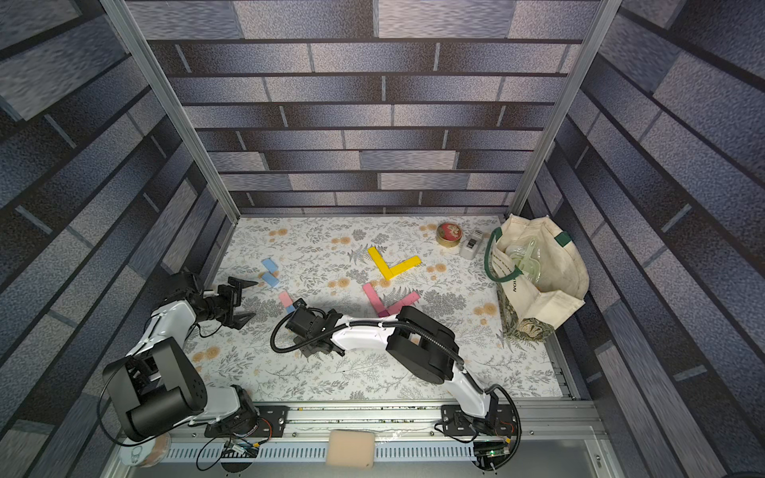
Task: Assemble the letter v with building blocks
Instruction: Assemble the building block at the center of the board.
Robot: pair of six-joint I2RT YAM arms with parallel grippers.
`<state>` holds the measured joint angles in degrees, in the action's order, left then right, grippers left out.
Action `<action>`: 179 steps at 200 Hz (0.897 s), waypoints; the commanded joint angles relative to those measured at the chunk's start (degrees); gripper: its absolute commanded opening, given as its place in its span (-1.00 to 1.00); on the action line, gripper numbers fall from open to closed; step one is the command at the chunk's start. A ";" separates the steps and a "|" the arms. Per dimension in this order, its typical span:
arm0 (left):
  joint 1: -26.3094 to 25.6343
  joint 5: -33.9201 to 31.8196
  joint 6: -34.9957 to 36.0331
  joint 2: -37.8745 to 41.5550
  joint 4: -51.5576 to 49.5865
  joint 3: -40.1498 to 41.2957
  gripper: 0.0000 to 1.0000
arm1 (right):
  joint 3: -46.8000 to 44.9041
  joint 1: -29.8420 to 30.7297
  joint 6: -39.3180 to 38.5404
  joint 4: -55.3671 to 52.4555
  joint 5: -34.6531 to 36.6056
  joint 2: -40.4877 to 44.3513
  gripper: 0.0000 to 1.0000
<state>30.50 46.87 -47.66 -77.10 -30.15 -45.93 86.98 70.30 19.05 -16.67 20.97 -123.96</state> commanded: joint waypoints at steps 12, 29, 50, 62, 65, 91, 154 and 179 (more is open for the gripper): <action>0.52 2.41 3.16 -1.26 0.18 0.95 0.99 | 4.14 0.52 1.82 -0.62 1.57 -3.17 0.99; 0.52 2.85 3.53 -2.04 0.19 1.09 0.99 | 5.43 0.51 2.29 -1.46 2.33 -4.50 0.99; 0.61 2.96 3.93 -2.28 0.00 1.04 0.99 | 6.63 0.52 2.99 -2.71 4.00 -5.47 0.99; 0.61 2.88 4.07 -2.22 -0.07 1.11 0.99 | 7.35 0.42 3.02 -3.56 4.50 -5.93 0.99; 0.61 2.87 4.07 -2.25 -0.08 1.11 0.99 | 7.41 0.38 3.05 -3.69 4.68 -6.02 0.99; 0.61 2.72 4.30 -2.52 -0.03 1.02 0.99 | 7.84 0.27 3.31 -4.15 4.88 -6.47 0.99; 0.61 2.28 4.82 -2.35 -0.64 1.15 0.99 | 8.10 -0.38 3.75 -4.39 4.85 -6.81 0.99; 0.52 2.17 4.81 -2.18 -0.95 1.15 0.99 | 8.21 -0.78 4.08 -4.61 4.65 -7.00 0.99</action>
<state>30.85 49.10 -44.75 -79.24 -30.20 -45.47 94.21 69.95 22.28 -18.24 24.47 -128.95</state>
